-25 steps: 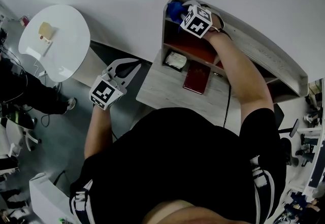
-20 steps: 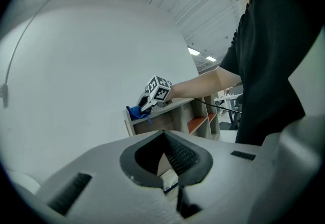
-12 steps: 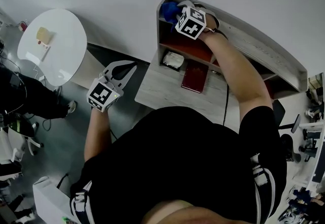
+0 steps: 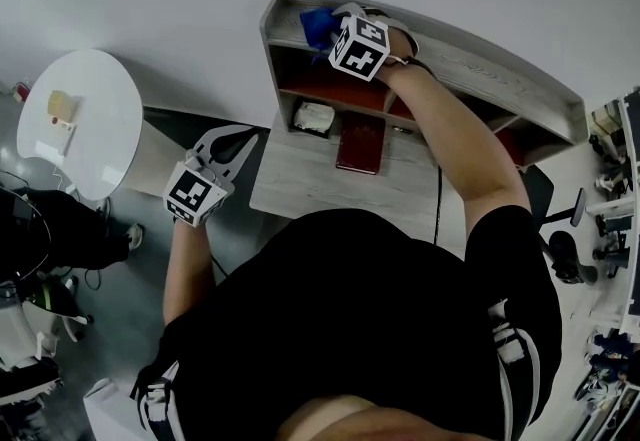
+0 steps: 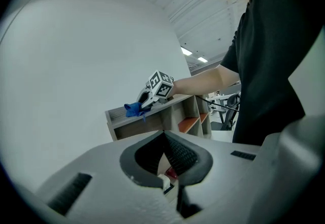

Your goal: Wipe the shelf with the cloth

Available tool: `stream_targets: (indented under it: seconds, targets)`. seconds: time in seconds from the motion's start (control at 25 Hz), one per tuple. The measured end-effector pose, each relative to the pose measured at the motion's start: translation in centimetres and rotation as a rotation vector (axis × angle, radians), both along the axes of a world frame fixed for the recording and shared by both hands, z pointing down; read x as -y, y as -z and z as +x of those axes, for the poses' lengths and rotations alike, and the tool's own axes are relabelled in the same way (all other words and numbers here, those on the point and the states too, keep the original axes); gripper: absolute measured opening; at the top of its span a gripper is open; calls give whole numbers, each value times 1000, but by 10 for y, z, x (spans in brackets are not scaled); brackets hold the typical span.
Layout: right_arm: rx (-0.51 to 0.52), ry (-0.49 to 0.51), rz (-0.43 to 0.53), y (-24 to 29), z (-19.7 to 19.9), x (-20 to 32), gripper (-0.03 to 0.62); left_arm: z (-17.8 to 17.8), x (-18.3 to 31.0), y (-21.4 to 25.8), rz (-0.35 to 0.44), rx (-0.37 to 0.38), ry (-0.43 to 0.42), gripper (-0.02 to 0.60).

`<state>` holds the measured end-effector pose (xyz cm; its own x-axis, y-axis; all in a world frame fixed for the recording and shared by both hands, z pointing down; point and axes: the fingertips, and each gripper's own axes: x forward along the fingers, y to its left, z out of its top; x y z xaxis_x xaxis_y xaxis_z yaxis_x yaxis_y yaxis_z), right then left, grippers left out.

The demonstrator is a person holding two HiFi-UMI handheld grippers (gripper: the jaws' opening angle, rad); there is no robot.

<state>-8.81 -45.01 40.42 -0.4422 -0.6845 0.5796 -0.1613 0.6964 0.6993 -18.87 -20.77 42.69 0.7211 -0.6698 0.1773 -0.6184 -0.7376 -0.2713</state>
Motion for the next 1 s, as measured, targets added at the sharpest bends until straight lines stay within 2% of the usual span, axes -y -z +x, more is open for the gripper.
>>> stream_targets:
  seconds: [0.68, 0.8, 1.0]
  targets:
    - [22, -200, 7, 3, 147, -14, 80, 88, 6, 3, 4, 25, -189, 14]
    - [22, -244, 13, 2, 181, -19, 80, 108, 5, 1, -11, 6, -232, 14]
    - [34, -320, 17, 3, 237, -23, 80, 133, 7, -2, -5, 39, -277, 14]
